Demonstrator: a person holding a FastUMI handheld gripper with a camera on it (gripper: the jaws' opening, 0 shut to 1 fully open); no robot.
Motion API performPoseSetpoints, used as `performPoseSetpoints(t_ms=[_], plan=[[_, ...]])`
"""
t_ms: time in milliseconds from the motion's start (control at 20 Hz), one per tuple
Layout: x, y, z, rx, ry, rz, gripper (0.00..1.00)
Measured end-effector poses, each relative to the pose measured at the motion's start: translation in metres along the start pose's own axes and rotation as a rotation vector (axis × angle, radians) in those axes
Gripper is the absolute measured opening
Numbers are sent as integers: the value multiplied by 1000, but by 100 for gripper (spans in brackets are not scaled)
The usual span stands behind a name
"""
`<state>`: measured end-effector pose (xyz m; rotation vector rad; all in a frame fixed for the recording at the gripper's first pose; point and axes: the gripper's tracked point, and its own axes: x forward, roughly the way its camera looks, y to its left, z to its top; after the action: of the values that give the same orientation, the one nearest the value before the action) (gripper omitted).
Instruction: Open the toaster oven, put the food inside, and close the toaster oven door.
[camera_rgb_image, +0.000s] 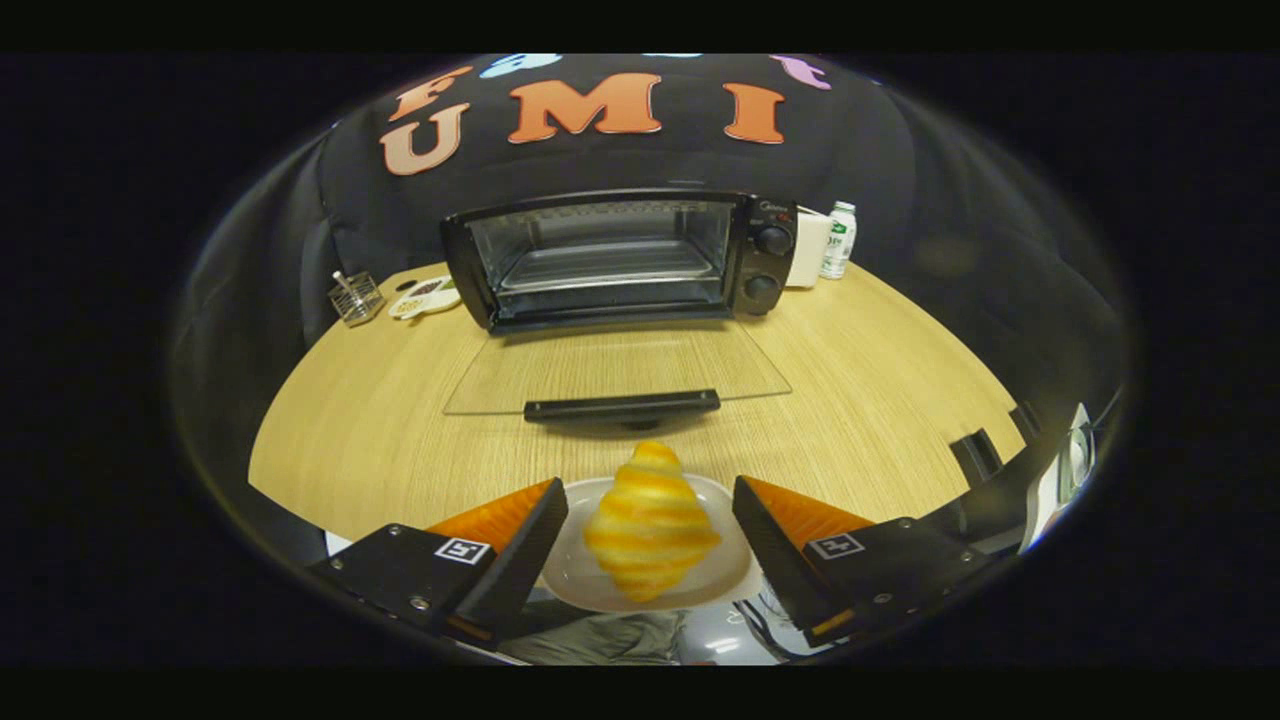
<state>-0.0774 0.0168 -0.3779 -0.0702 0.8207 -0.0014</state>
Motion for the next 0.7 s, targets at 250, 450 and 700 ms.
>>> performPoseSetpoints(t_ms=[250,450,700], plan=[[-7,4,-25,1,21,-8,100],[0,7,-44,30,66,-10,99],[11,6,-61,46,101,-21,100]])
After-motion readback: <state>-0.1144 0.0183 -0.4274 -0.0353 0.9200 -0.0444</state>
